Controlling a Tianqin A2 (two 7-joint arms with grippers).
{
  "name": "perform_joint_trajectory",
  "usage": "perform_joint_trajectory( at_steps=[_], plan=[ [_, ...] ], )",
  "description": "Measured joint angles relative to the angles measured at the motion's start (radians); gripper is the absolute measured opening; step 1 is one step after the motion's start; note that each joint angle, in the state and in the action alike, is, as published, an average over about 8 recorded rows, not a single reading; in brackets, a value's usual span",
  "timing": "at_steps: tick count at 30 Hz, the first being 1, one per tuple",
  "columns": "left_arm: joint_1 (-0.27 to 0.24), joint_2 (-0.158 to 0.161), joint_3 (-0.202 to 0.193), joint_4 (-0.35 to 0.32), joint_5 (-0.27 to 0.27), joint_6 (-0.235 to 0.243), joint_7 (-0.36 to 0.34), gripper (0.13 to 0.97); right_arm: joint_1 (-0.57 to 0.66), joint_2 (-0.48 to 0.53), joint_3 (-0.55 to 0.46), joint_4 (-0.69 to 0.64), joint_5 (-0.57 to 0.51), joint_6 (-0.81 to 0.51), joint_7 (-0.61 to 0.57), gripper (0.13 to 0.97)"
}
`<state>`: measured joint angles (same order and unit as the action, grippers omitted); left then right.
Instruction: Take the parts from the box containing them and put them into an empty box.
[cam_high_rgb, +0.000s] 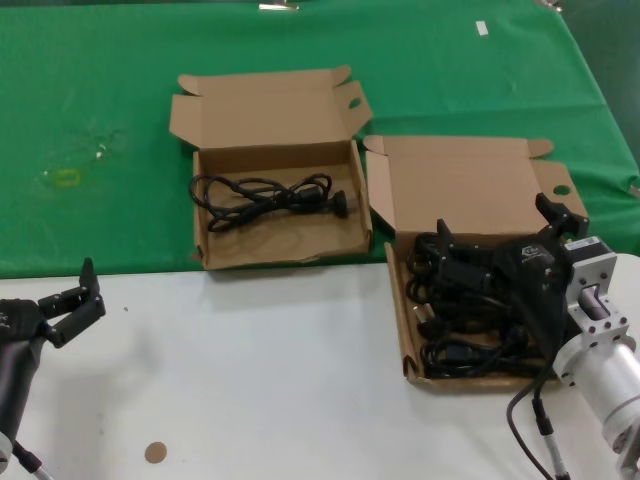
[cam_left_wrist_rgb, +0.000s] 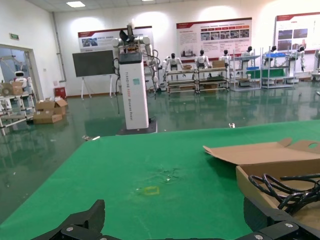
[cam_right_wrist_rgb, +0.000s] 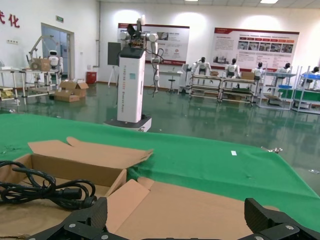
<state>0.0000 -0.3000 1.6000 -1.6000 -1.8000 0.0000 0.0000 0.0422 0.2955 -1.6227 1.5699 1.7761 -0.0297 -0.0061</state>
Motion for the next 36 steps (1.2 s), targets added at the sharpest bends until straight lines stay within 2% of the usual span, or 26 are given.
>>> perform_joint_trajectory(
  at_steps=[36],
  plan=[
    [0.000,0.000,0.000,0.000,0.000,0.000,0.000,0.966,0.000,0.000,0.000,0.000,0.000,0.000,0.000,0.966]
  ],
)
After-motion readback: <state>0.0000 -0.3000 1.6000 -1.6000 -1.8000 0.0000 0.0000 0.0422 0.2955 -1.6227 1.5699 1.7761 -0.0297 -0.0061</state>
